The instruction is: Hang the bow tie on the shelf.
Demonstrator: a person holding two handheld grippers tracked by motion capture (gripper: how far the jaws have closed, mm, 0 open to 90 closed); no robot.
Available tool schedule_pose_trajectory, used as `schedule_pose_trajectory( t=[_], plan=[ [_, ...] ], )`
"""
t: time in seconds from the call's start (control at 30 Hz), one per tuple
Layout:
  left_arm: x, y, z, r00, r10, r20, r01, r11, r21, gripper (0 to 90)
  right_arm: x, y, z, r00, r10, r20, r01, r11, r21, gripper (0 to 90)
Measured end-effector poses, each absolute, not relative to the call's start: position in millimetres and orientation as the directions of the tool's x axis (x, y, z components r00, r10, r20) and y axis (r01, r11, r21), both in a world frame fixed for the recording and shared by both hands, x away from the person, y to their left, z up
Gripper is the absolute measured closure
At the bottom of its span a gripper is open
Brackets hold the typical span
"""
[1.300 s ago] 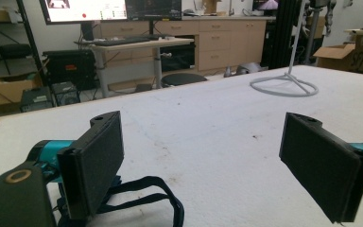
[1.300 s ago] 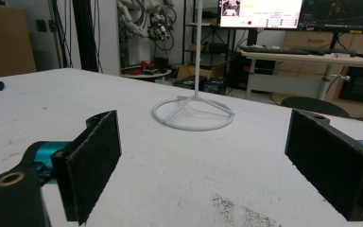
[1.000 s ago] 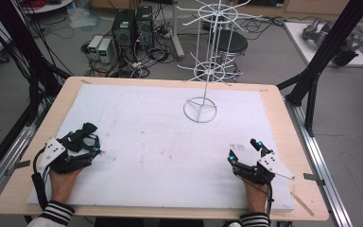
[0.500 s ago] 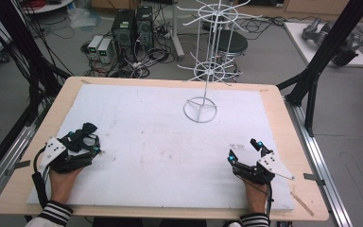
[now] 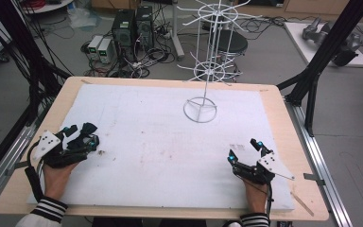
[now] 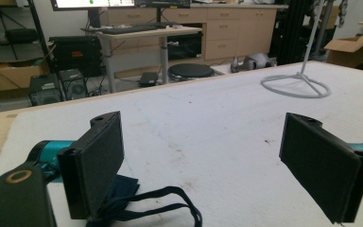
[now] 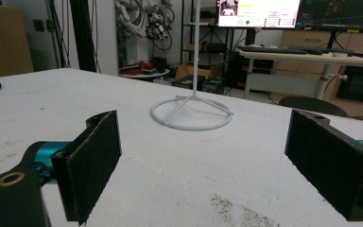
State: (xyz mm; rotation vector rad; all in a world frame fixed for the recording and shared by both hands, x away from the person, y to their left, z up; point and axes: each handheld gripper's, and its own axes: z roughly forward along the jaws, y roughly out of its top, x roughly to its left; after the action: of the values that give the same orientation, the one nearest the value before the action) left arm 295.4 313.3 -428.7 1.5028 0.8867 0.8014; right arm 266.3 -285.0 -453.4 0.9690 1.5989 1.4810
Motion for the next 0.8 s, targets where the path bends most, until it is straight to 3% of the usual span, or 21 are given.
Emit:
schedule_pose_trajectory(
  t=[0.8],
  plan=[
    [325, 338, -401, 0.464, 0.885, 0.038, 0.323, -0.209, 0.923, 15.1, 267, -285, -453, -0.441, 0.897, -0.023, 0.049, 0.050, 0.998, 10.5]
  ],
)
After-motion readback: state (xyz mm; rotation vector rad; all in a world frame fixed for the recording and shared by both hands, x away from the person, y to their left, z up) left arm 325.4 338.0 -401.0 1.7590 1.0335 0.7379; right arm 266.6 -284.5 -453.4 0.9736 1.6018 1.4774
